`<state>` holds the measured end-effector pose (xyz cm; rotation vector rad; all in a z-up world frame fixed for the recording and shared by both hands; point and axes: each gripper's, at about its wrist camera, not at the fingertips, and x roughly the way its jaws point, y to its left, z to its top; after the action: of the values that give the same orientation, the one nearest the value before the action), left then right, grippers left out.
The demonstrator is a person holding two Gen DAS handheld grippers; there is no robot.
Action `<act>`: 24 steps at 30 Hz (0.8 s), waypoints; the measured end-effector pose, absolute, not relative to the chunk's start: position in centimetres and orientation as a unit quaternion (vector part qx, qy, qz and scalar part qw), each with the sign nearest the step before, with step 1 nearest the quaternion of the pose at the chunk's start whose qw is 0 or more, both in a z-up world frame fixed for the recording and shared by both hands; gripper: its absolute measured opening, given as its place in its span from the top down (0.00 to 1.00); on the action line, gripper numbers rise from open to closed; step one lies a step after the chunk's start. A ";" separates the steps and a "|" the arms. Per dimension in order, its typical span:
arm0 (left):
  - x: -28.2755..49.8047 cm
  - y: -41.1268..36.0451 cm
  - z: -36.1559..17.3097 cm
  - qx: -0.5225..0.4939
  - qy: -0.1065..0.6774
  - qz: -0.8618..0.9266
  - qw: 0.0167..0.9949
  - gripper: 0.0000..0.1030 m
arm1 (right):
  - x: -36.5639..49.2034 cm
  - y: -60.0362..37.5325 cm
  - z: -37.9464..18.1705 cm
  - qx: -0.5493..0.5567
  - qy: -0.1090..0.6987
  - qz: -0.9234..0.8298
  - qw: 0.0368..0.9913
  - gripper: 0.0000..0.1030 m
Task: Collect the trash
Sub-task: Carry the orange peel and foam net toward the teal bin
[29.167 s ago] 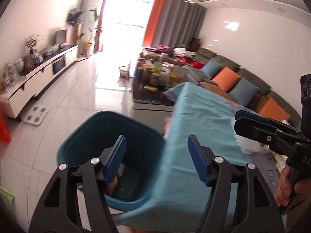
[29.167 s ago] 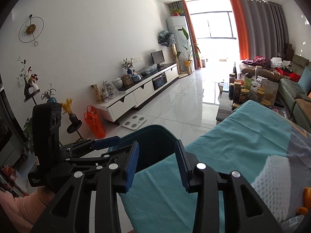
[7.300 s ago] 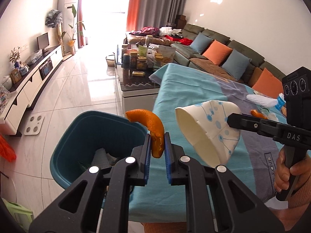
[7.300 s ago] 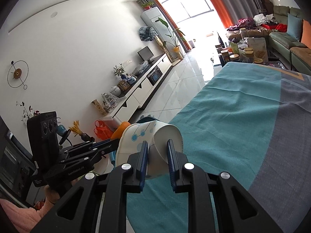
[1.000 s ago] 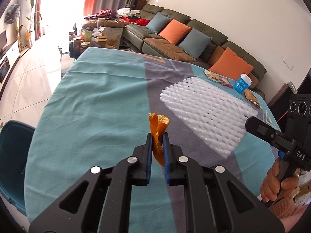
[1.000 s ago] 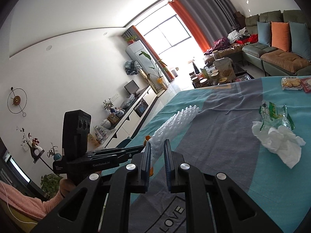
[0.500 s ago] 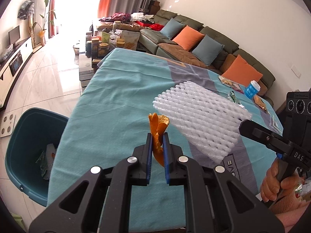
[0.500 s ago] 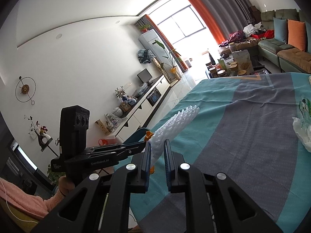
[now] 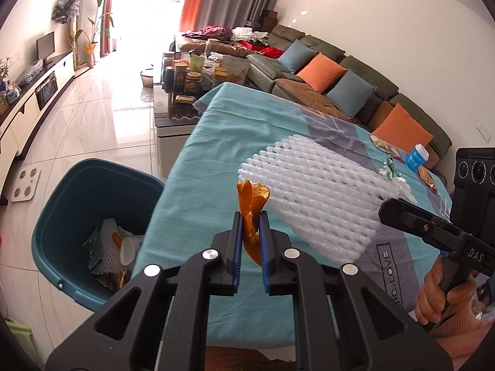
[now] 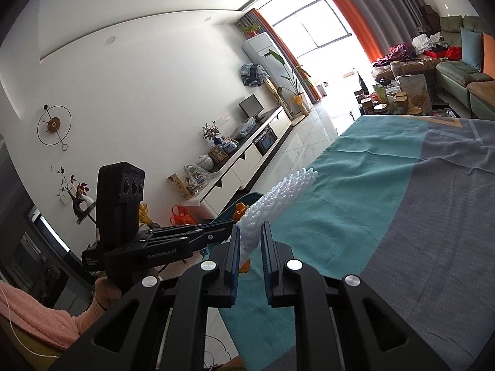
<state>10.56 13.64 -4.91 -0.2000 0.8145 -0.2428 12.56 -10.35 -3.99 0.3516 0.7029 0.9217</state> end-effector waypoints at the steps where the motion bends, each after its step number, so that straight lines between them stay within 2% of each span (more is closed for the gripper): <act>1: 10.5 14.2 -4.8 -0.099 0.392 -0.112 0.907 0.89 | 12.7 -9.9 -4.0 0.164 0.331 0.437 0.820 0.88; 24: 9.8 26.3 -5.2 -0.144 0.383 0.009 0.912 0.89 | 14.4 0.2 -3.7 0.126 0.366 0.491 0.780 0.88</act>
<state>9.81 26.30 -5.23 -0.2957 0.7895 0.0176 14.44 0.23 -3.72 0.2729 0.7901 1.0612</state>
